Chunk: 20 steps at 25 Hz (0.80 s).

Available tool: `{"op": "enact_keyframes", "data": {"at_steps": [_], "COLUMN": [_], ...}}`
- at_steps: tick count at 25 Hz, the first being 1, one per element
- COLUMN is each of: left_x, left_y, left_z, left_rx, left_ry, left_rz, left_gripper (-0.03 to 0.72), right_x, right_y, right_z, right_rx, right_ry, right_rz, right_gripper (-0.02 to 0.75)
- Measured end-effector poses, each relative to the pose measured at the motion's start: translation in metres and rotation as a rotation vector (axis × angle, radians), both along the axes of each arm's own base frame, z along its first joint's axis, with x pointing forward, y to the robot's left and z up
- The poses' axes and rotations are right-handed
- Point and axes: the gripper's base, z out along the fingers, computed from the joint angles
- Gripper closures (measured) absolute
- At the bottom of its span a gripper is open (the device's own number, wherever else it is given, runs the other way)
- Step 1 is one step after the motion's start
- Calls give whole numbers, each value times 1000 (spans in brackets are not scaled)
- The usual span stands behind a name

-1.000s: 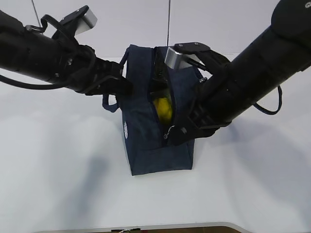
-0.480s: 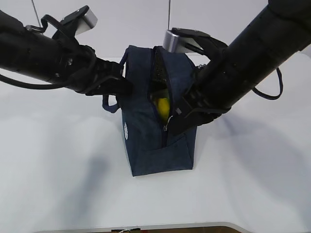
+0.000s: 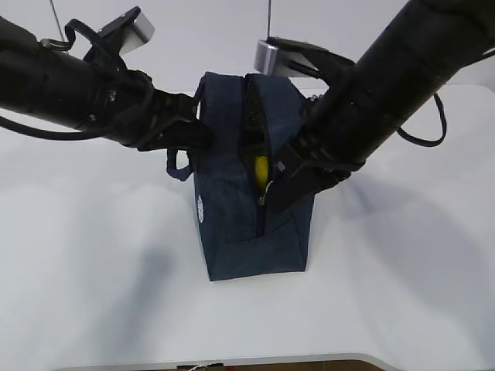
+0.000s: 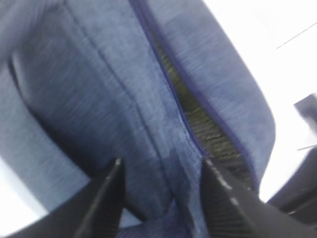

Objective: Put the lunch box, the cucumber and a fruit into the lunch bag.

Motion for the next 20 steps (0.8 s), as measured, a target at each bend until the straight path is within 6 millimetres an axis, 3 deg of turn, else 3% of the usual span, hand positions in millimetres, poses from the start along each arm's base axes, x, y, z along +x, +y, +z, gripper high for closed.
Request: {"op": "enact_keyframes", "data": {"at_steps": [3, 5, 8, 20], "left_x": [-1, -2, 0, -8], "left_y": [-1, -2, 1, 24], "left_z": [0, 1, 3, 41], "left_rx": [-3, -21, -58, -148], "left_ry": [0, 9, 18, -140], "left_rz": [-23, -31, -34, -175], "left_gripper": [564, 444, 324, 281], "right_x": [3, 3, 4, 4], "right_y": [1, 2, 2, 2], "right_z": [-9, -12, -12, -12], "right_rx": [-13, -16, -17, -17], "right_ry": [34, 43, 45, 43], "right_rz": [4, 5, 6, 9], "right_gripper": [733, 733, 733, 733]}}
